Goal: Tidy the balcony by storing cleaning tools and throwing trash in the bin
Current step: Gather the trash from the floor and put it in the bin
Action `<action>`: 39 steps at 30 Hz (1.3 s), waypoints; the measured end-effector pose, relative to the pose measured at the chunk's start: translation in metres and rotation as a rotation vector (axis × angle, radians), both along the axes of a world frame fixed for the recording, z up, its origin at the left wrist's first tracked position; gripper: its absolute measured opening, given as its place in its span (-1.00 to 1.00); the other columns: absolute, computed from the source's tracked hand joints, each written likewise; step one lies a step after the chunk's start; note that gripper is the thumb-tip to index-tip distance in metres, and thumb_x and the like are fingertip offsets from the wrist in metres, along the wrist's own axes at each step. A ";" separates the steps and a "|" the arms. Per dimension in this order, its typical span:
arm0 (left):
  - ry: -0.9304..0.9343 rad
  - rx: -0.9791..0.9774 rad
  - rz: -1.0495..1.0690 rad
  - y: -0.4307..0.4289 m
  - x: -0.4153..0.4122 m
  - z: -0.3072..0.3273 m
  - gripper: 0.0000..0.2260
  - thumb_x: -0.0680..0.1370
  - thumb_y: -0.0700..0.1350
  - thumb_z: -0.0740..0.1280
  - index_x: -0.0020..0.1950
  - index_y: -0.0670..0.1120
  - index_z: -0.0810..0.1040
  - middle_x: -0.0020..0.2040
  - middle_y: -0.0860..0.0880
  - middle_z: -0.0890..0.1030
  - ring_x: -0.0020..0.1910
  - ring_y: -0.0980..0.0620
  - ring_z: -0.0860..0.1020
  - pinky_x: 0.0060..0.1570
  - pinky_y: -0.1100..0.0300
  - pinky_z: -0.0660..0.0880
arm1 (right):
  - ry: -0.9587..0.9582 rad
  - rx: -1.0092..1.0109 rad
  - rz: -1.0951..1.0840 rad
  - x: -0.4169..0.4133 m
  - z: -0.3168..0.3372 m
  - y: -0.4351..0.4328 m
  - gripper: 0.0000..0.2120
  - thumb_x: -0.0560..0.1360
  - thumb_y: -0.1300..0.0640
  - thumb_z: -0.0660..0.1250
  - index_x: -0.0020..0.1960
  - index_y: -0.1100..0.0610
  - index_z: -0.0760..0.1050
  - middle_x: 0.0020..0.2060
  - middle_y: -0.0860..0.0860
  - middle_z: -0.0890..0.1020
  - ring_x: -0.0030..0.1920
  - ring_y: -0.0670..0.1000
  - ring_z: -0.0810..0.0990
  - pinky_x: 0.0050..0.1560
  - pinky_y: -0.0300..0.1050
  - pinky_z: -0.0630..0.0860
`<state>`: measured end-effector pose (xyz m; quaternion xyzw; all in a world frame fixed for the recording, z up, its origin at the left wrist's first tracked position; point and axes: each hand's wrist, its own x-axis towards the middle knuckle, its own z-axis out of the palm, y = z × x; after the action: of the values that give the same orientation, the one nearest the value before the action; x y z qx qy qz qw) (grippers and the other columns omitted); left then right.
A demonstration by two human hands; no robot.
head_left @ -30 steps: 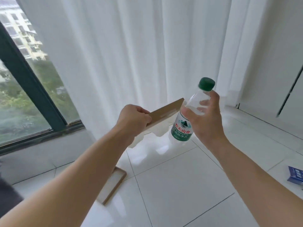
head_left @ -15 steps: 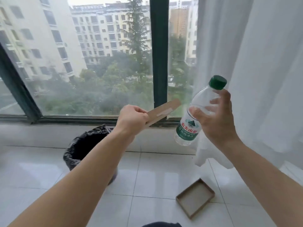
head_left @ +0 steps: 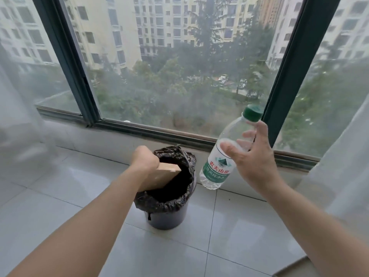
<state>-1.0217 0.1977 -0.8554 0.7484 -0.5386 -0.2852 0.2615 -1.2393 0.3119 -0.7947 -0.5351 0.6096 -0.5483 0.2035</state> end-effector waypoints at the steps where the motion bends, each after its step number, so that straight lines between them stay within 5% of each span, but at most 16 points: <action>1: -0.015 0.028 -0.016 -0.007 -0.003 -0.007 -0.87 0.37 -0.31 0.36 -0.12 -0.25 0.64 -0.13 -0.18 0.66 -0.11 -0.16 0.60 -0.13 0.07 0.56 | -0.006 0.017 0.005 0.002 -0.004 -0.005 -0.43 0.41 0.13 0.45 0.31 0.00 0.24 0.11 0.08 0.41 0.06 0.06 0.52 -0.09 -0.18 0.40; 5: -0.061 0.133 -0.073 -0.023 -0.016 -0.037 -0.86 0.41 -0.32 0.34 -0.06 -0.28 0.61 -0.08 -0.19 0.64 -0.06 -0.18 0.61 -0.25 0.14 0.47 | -0.062 0.061 0.049 0.010 -0.018 -0.022 -0.51 0.41 0.19 0.46 0.19 -0.03 0.26 -0.01 -0.02 0.45 -0.07 -0.14 0.53 -0.32 -0.46 0.43; 8: 0.001 0.187 -0.086 -0.030 -0.016 -0.061 -0.90 0.42 -0.35 0.32 -0.11 -0.28 0.59 -0.09 -0.19 0.65 -0.15 -0.15 0.60 -0.38 0.15 0.47 | -0.066 0.087 0.076 0.019 -0.028 -0.037 -0.53 0.40 0.19 0.46 0.12 -0.04 0.26 -0.06 -0.13 0.45 -0.13 -0.26 0.50 -0.24 -0.39 0.45; 14: 0.231 0.128 -0.062 -0.029 0.003 -0.064 -0.69 0.49 -0.39 0.20 -0.33 -0.08 0.56 -0.23 -0.13 0.60 -0.18 -0.12 0.58 0.05 -0.02 0.59 | -0.085 0.126 0.165 0.049 -0.052 -0.060 -0.54 0.39 0.19 0.47 0.11 -0.08 0.28 -0.11 -0.30 0.47 -0.16 -0.45 0.51 -0.23 -0.53 0.43; 19: 0.228 0.009 -0.115 -0.017 0.026 -0.033 -0.77 0.50 -0.34 0.23 -0.19 -0.07 0.59 -0.09 -0.15 0.63 0.02 -0.13 0.59 0.13 -0.04 0.54 | -0.065 0.193 0.163 0.072 -0.078 -0.074 -0.49 0.38 0.15 0.48 0.16 -0.15 0.29 0.00 -0.11 0.59 0.04 -0.07 0.56 0.07 -0.19 0.47; 25: 0.212 -0.047 -0.232 0.005 0.031 -0.008 -0.77 0.50 -0.29 0.24 -0.19 0.00 0.59 -0.08 -0.06 0.64 0.04 -0.08 0.59 0.15 -0.03 0.53 | 0.020 0.340 0.228 0.085 -0.094 -0.075 -0.47 0.44 0.24 0.36 0.35 -0.04 0.32 0.29 -0.07 0.47 0.27 -0.08 0.43 0.34 -0.10 0.37; 32: 0.173 -0.220 -0.401 0.033 -0.019 0.021 -0.83 0.52 -0.22 0.26 -0.07 -0.02 0.63 -0.15 0.07 0.64 -0.10 0.11 0.58 0.05 0.16 0.54 | 0.100 0.250 0.129 0.044 -0.068 -0.048 -0.82 0.51 0.19 0.29 0.10 0.07 0.54 -0.07 -0.03 0.60 -0.09 -0.06 0.54 -0.03 -0.28 0.44; 35: 0.189 -0.277 -0.561 0.057 -0.073 0.031 -0.86 0.53 -0.20 0.29 -0.07 -0.03 0.64 -0.25 0.09 0.62 -0.29 0.21 0.53 -0.28 0.48 0.42 | 0.126 0.197 0.020 -0.004 -0.059 -0.014 -0.85 0.52 0.17 0.28 0.07 0.08 0.55 -0.19 -0.05 0.58 -0.21 -0.10 0.51 -0.14 -0.33 0.44; 39: 0.256 -0.252 -0.828 0.096 -0.159 0.031 -0.89 0.53 -0.18 0.32 -0.06 -0.05 0.64 -0.19 -0.03 0.66 -0.30 0.16 0.52 -0.34 0.49 0.37 | 0.162 0.192 -0.199 -0.087 -0.051 0.049 -0.84 0.52 0.18 0.29 0.07 0.11 0.56 -0.25 -0.08 0.55 -0.22 -0.08 0.51 -0.11 -0.30 0.44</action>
<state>-1.1806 0.2934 -0.8239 0.3911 -0.7865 -0.3883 0.2789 -1.3259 0.3611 -0.8455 -0.4928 0.7236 -0.4599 0.1484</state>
